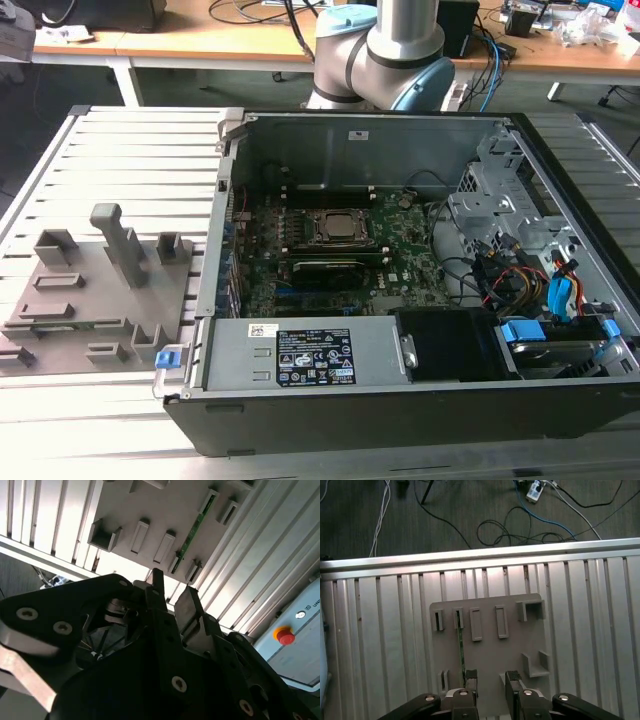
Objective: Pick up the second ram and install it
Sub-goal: 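Pick up the second ram and move it above second insertion slot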
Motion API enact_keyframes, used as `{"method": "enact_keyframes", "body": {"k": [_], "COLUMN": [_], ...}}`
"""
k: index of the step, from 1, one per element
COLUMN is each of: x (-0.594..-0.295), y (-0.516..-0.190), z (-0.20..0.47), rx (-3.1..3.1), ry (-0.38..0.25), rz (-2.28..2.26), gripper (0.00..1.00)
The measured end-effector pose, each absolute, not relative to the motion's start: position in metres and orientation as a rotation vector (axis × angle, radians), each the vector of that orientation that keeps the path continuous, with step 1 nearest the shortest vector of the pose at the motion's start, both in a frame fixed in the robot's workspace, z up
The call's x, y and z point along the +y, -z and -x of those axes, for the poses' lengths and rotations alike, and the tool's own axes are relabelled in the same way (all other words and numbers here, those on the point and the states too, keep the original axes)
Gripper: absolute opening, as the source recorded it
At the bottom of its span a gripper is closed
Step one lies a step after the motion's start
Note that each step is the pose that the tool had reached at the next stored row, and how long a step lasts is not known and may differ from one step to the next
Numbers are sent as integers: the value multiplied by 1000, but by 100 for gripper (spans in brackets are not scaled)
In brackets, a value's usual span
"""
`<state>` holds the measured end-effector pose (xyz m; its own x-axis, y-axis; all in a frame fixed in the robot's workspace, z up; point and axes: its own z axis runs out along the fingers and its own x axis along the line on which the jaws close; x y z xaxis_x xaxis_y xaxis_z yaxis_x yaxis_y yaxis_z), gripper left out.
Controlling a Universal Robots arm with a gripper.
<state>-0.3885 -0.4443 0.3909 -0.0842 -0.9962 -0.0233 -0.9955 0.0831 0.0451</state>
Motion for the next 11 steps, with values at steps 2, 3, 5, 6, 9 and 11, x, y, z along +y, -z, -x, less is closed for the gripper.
{"method": "enact_keyframes", "body": {"k": [2,3,5,6,9,11], "x": [-444,-444,-444,-444,-444,-444], "y": [-389,-387,-382,-380,-377,-375], "z": [388,388,388,388,388,388], "rx": [-2302,-2302,-2302,-2302,-2302,-2302], "ry": [77,77,77,77,77,77], "rz": [-2117,-2117,-2117,-2117,-2117,-2117], "gripper": [36,36,36,36,36,36]}}
